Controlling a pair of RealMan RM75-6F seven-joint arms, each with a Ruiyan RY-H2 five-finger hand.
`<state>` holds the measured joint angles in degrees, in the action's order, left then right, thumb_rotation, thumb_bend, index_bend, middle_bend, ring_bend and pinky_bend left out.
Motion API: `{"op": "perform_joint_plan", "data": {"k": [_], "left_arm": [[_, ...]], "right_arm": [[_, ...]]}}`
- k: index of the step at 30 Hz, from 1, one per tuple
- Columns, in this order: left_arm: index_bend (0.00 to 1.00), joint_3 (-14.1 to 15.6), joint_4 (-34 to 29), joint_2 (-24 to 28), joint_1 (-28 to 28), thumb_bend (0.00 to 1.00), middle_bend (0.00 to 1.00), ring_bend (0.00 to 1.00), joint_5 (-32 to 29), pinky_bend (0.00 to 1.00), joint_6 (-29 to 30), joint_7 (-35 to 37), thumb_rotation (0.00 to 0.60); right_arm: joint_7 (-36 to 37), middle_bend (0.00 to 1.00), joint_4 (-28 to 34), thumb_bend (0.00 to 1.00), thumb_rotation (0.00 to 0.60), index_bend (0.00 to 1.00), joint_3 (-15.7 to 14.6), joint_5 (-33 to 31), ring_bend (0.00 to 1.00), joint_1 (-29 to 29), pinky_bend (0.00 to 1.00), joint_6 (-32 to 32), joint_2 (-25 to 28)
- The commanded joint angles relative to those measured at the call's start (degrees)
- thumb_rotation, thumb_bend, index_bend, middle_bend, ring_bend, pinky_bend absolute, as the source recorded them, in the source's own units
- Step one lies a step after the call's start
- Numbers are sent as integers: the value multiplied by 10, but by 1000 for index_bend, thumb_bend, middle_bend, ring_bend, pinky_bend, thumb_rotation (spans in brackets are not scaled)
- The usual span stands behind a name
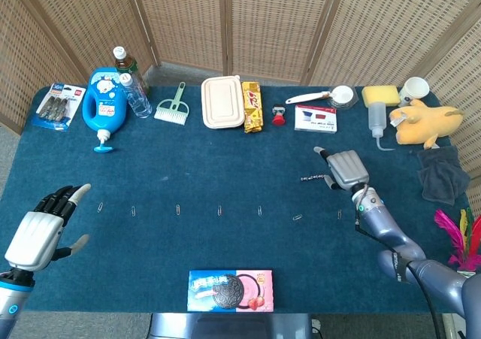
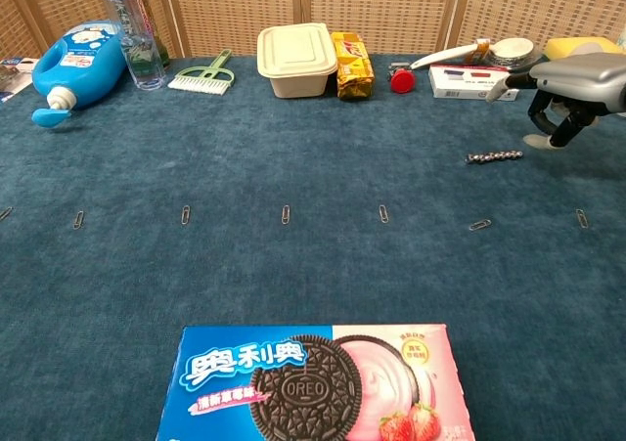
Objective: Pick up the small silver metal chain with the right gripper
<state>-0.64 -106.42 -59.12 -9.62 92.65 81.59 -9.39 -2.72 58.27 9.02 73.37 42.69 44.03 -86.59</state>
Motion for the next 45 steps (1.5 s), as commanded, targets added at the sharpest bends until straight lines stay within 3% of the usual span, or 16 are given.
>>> {"op": "perform_joint_plan", "data": {"k": [1,4,9,14,45], "left_arm": [[0,0,1,0,0,418,146,113,0,182,0,0,600],[0,0,2,-1,0,418,146,113,0,182,2,2,600],[0,0,4,-1,0,418,145,110,0,182,3,4,600],[0,1,6,-2,1,418,146,107,1,182,5,6,600],[0,4,22,-3,6,418,146,97,-1,182,13,24,600]], "right_arm": [[-14,744,3,347,600,81,-2,-8,869,2,709,-9,4],[-29,732,8,331,600,100,-2,-16,860,3,692,-12,5],[-54,739,15,329,600,344,-2,-30,860,6,689,-19,6],[-61,757,15,331,600,476,3,-42,869,8,689,-18,1],[-106,769,-23,331,600,506,12,-97,876,33,689,-48,-34]]}}
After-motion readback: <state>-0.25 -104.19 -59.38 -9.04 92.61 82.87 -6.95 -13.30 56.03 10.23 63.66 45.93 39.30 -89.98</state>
